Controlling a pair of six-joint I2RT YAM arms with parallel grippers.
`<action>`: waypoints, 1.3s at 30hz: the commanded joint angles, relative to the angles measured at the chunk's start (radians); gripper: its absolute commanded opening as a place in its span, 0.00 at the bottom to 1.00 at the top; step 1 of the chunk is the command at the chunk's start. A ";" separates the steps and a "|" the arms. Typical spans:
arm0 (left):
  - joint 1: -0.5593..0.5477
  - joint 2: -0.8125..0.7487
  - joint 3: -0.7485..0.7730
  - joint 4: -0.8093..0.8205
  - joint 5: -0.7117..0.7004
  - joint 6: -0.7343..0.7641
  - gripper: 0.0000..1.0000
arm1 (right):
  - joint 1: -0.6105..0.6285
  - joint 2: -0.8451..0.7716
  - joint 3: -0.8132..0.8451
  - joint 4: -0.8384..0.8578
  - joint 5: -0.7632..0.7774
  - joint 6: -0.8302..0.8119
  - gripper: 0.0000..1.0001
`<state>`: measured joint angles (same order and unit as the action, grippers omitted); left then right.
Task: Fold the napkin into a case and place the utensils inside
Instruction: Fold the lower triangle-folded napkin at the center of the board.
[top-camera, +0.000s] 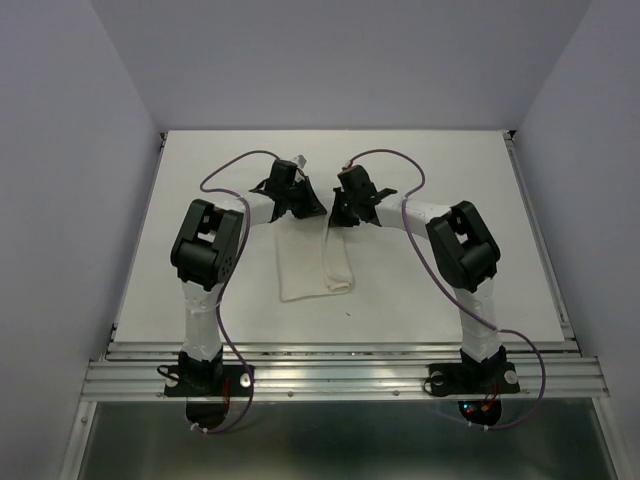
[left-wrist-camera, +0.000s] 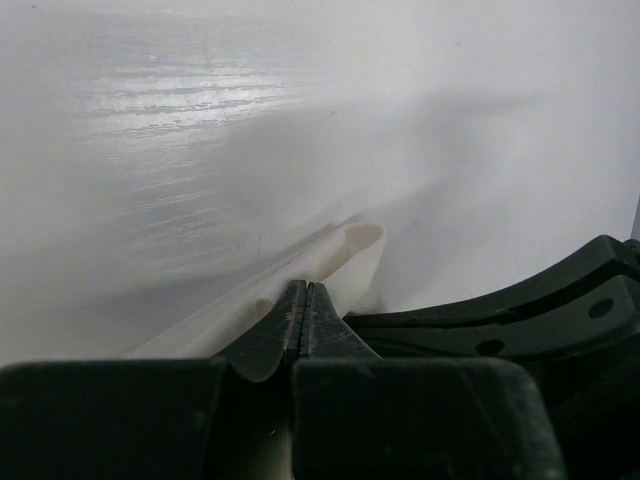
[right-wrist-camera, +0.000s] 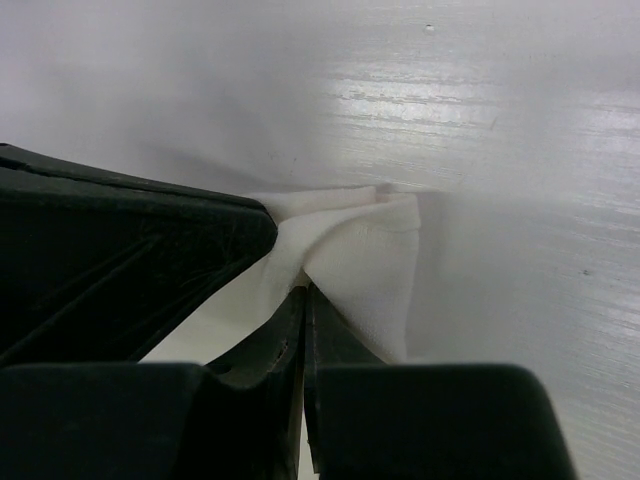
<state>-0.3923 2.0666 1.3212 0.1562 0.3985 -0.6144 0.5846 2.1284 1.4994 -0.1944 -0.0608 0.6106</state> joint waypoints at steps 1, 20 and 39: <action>0.000 0.010 0.033 -0.001 -0.013 0.007 0.00 | 0.011 -0.024 0.045 0.039 -0.002 0.009 0.04; 0.015 -0.068 0.001 -0.010 -0.012 0.021 0.00 | 0.020 0.008 0.091 0.044 -0.004 0.012 0.04; 0.040 -0.089 -0.022 -0.040 -0.044 0.048 0.00 | 0.029 0.053 0.139 0.038 -0.010 0.014 0.04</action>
<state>-0.3653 2.0293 1.3018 0.1184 0.3641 -0.5915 0.5983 2.1681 1.5833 -0.1932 -0.0647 0.6212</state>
